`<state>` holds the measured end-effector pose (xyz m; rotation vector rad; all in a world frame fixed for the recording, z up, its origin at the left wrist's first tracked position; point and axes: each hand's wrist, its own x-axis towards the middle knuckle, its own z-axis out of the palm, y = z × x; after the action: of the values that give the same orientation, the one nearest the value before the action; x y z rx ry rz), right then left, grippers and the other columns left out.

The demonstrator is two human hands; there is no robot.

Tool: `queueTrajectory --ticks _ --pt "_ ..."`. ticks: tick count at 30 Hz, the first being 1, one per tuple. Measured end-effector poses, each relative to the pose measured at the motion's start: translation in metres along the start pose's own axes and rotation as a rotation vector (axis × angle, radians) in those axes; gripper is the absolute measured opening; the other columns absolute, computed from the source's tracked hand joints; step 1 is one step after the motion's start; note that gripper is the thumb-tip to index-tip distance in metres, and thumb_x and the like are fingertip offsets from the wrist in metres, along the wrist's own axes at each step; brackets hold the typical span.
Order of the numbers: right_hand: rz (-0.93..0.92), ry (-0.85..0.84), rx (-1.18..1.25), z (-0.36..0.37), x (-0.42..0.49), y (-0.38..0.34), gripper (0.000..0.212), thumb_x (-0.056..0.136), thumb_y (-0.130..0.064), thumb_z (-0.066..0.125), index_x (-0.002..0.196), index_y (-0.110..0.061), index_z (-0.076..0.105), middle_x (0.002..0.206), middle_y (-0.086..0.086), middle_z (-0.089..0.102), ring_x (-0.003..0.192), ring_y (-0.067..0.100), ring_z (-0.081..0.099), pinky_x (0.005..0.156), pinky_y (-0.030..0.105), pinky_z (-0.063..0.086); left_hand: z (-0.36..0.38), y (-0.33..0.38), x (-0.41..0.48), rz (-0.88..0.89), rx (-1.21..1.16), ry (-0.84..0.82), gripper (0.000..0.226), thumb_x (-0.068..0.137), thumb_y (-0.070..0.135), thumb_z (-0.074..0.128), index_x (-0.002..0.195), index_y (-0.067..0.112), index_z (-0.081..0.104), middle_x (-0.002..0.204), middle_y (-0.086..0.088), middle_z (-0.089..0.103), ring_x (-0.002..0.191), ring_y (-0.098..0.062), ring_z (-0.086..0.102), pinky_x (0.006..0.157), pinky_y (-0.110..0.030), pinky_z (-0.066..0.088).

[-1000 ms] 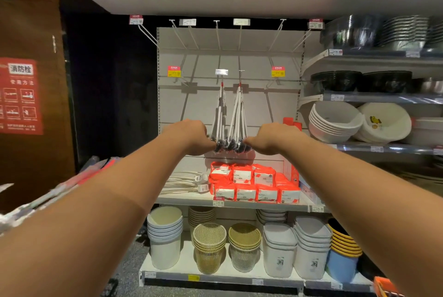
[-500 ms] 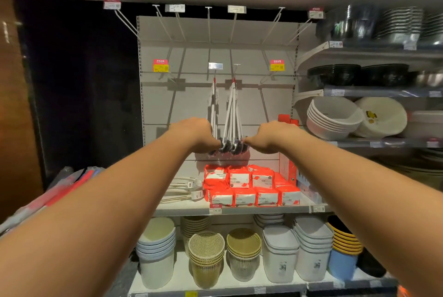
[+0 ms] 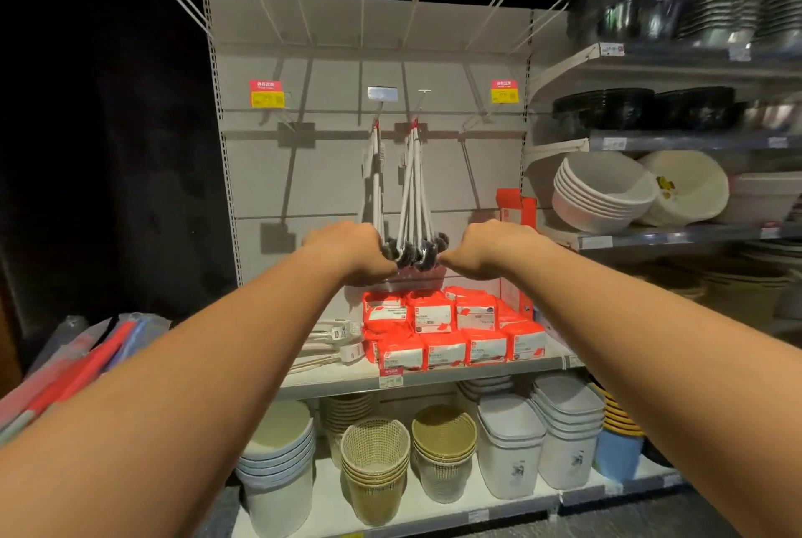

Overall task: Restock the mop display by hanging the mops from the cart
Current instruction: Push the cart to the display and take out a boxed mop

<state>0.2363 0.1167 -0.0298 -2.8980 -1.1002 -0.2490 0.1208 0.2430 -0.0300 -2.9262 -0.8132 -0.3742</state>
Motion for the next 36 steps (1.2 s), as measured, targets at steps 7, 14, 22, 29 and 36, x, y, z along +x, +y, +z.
queueTrajectory --ticks 7,14,22,29,36 --pt "-0.023 -0.003 0.026 0.008 0.032 0.006 0.054 0.095 -0.054 0.036 0.123 -0.012 0.056 0.119 0.011 0.058 0.103 0.028 0.054 0.097 0.043 0.044 0.008 -0.002 0.025 -0.037 0.021 -0.01 0.034 0.089 0.047 0.053 0.104 0.019 0.064 0.106 -0.004 0.064 0.098 -0.024 0.058 0.082 -0.035 0.05" --pt "-0.098 0.03 0.016 0.008 0.067 0.024 0.054 0.096 -0.054 0.035 0.123 -0.013 0.056 0.12 0.011 0.058 0.103 0.029 0.054 0.093 0.041 0.044 0.01 0.022 0.056 -0.092 0.041 -0.01 0.031 0.088 0.047 0.054 0.103 0.021 0.064 0.104 -0.003 0.064 0.097 -0.024 0.058 0.086 -0.037 0.051" --pt "-0.138 0.067 0.001 0.011 0.108 0.072 0.045 0.094 -0.053 0.039 0.068 -0.017 0.043 0.073 0.001 0.046 0.085 0.024 0.053 0.088 0.039 0.047 0.021 0.067 0.105 -0.134 0.041 0.017 0.032 0.088 0.047 0.054 0.101 0.019 0.065 0.094 -0.003 0.063 0.091 -0.022 0.059 0.077 -0.033 0.049" --pt "-0.164 0.049 -0.022 0.029 0.144 0.095 0.041 0.095 -0.052 0.037 0.091 -0.015 0.051 0.074 0.002 0.046 0.084 0.024 0.053 0.08 0.036 0.045 0.038 0.084 0.134 -0.144 0.046 0.003 0.036 0.089 0.051 0.053 0.1 0.019 0.065 0.101 -0.004 0.064 0.094 -0.024 0.058 0.08 -0.034 0.05" --pt "-0.171 0.048 -0.036 0.039 0.182 0.086 0.04 0.095 -0.055 0.035 0.095 -0.018 0.051 0.087 0.003 0.053 0.085 0.023 0.053 0.076 0.035 0.042 0.05 0.07 0.166 -0.144 0.051 -0.001 0.036 0.089 0.051 0.052 0.102 0.021 0.065 0.098 -0.003 0.062 0.093 -0.023 0.057 0.076 -0.033 0.047"
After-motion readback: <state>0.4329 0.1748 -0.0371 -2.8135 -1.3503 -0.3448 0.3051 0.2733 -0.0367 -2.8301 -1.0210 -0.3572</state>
